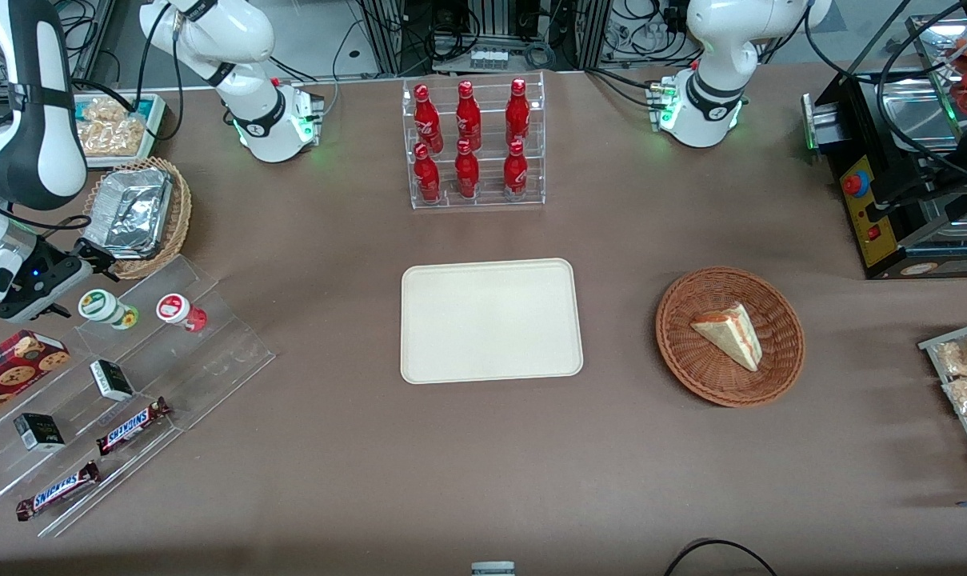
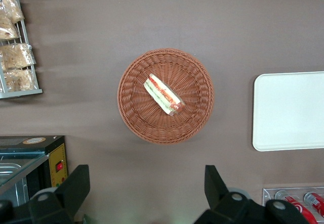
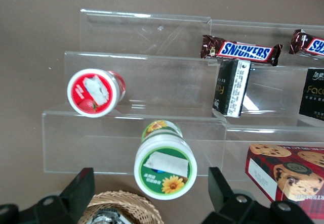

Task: Place green gum on tray
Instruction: 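Lower the right gripper and close it around the green gum tub, then lift the green gum tub and carry it over the cream tray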

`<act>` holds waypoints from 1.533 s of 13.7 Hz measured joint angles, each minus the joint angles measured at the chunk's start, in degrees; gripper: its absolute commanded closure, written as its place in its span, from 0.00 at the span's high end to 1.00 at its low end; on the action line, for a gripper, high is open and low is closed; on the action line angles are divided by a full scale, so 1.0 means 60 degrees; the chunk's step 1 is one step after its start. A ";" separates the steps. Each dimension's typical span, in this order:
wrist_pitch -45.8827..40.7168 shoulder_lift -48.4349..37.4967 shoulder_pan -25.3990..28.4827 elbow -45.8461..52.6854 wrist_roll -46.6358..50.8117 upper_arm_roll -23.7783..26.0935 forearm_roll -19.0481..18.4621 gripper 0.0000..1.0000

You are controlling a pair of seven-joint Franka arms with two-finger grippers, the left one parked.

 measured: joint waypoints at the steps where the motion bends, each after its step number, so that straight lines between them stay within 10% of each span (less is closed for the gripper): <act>1: 0.0210 0.0005 -0.0046 -0.0139 -0.0087 0.0000 0.0000 1.00; 5: 0.0945 0.0041 -0.0132 -0.0611 -0.0231 -0.0001 0.0000 0.90; 9: 0.1062 0.0132 -0.0133 -0.0678 -0.0256 -0.0002 0.0000 0.07; 10: 0.1069 0.0132 -0.0133 -0.0684 -0.0256 -0.0002 0.0000 0.00; 16: 0.0737 0.0114 -0.0131 -0.0513 -0.0244 0.0020 0.0000 0.00; 21: -0.2384 0.0089 0.0850 0.1551 0.1912 0.0176 0.0009 0.00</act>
